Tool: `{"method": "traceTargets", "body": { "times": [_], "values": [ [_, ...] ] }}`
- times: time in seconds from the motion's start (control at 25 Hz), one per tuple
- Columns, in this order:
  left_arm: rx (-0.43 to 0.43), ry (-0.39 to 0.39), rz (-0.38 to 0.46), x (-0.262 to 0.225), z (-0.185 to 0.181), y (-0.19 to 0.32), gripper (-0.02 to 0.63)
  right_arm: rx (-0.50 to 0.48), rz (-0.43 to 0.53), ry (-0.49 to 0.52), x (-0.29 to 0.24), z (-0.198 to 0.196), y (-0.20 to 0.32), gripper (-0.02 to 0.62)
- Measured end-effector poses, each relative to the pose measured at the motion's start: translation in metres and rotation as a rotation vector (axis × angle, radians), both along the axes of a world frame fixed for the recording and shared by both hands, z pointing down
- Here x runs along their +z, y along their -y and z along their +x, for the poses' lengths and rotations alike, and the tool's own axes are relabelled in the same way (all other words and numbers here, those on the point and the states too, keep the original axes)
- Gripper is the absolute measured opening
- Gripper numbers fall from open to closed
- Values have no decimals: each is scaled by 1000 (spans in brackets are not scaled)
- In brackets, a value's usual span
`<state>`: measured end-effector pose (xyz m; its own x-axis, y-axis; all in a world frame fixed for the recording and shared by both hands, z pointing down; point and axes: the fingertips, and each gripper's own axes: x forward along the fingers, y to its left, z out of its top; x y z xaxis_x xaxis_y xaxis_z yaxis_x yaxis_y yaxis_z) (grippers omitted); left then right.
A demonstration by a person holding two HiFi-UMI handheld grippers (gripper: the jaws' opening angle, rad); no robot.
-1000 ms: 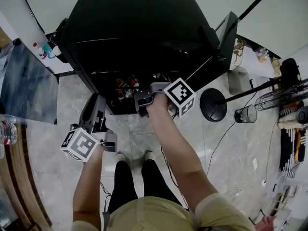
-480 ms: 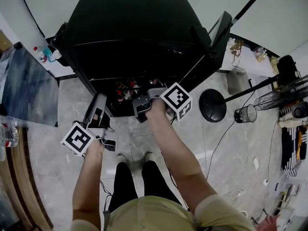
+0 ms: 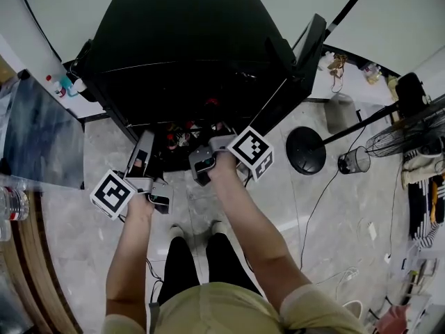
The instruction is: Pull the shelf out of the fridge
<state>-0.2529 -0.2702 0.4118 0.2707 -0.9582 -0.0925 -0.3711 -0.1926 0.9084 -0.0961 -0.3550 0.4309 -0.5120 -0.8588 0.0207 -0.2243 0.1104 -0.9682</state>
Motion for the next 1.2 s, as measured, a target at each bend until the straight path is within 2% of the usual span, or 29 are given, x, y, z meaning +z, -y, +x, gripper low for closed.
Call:
{"method": "traceTargets", "body": {
  "times": [0.36, 0.6, 0.8, 0.96, 1.2],
  "values": [
    [-9, 6, -27, 6, 2, 15, 200, -14, 1, -18, 0, 3, -17, 49],
    [-15, -36, -47, 15, 4, 26, 200, -20, 6, -20, 1, 7, -25, 49],
    [-41, -18, -75, 20, -1, 32, 199, -21, 8, -25, 0, 9, -29, 51],
    [-49, -40, -53, 19, -3, 38, 199, -25, 13, -29, 2, 11, -33, 51],
    [-59, -3, -36, 15, -2, 41, 193, -30, 10, -52, 5, 14, -41, 52]
  ]
}}
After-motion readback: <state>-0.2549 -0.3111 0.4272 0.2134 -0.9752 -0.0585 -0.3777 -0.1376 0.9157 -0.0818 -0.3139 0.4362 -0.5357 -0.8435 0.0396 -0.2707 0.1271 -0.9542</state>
